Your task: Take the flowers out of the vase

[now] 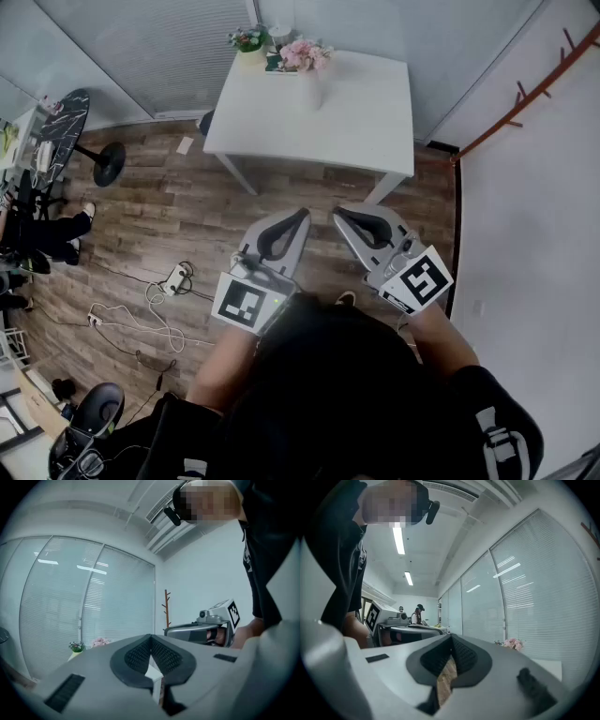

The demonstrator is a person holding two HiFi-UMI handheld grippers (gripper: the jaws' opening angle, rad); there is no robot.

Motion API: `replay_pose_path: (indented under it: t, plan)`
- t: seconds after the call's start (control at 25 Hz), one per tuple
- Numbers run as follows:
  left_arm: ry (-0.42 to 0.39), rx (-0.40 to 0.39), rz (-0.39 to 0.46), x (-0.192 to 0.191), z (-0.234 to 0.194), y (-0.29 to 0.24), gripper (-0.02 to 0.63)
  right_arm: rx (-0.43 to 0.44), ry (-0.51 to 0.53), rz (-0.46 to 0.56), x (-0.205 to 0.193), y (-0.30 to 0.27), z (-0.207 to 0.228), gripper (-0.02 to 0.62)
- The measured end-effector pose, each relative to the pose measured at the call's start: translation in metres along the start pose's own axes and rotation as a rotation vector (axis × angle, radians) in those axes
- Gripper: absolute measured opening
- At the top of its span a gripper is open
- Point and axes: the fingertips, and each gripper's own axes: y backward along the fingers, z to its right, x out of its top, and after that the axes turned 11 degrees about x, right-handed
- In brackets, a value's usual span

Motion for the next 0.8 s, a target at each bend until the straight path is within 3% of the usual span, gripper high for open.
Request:
replay_pose_path:
  t: [0.8]
  plan:
    - [0.042,-0.001,0.022,-0.012,-0.090,0.031,0.012,-0.096,-0.020,-0.020,-0.013,-0.079,-0.008,0.020]
